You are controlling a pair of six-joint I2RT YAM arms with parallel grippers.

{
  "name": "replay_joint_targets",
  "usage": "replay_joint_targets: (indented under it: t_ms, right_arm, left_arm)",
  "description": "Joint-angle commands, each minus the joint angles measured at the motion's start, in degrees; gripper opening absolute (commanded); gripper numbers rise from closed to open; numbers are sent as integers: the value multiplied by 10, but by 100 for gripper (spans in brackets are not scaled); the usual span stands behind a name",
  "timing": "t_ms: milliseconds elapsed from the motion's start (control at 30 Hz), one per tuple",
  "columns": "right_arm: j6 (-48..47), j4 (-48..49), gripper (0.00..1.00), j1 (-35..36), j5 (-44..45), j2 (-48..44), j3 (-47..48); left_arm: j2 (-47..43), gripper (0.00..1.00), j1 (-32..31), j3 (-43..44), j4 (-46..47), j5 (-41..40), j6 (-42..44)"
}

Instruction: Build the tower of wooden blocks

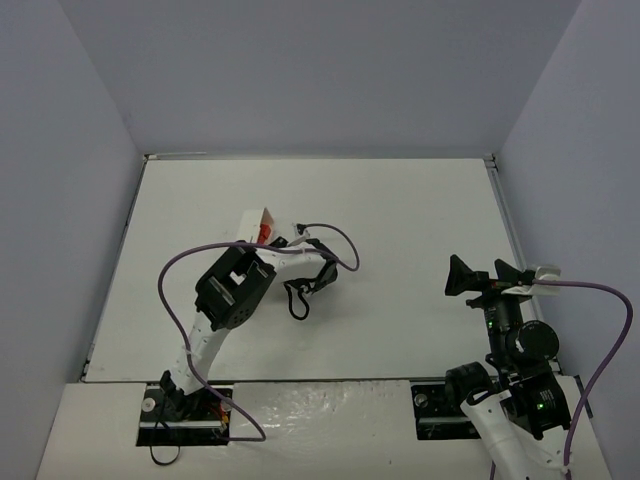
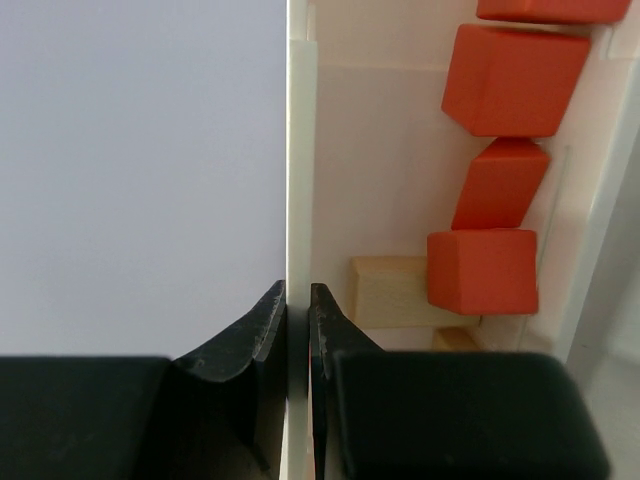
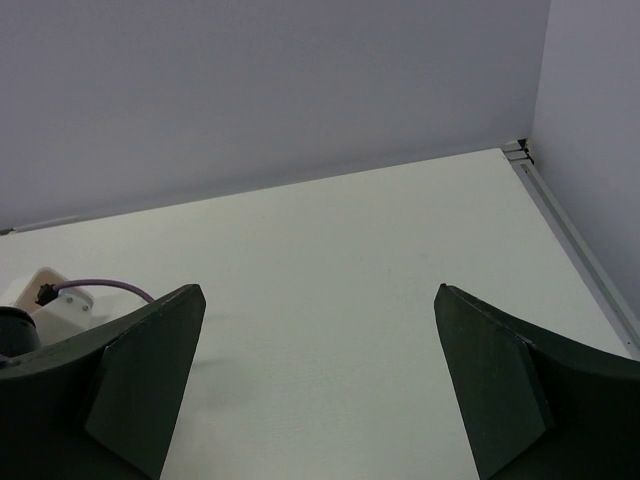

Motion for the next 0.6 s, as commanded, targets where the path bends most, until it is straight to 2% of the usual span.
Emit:
replay_joint_targets:
  t_ms: [0, 167, 233, 300, 467, 567]
  right_arm:
    - [1, 52, 96, 4, 12, 5, -1]
    - [1, 51, 96, 4, 12, 5, 0]
    - [1, 52, 96, 4, 14, 5, 0]
    - [3, 52, 96, 4, 15, 6, 0]
    - [3, 52, 96, 4, 13, 7, 0]
    - [2, 52, 96, 4, 15, 6, 0]
  left_arm:
    - [-64, 0, 18, 11, -190, -48, -51]
    - [-87, 0, -26, 18, -194, -52, -45]
    - [-90, 0, 5, -13, -176, -54, -79]
    - [-66, 0, 33, -13, -177, -42, -78]
    - [-75, 0, 8, -41, -188, -48, -94]
    - [-45, 0, 6, -27, -190, -52, -74]
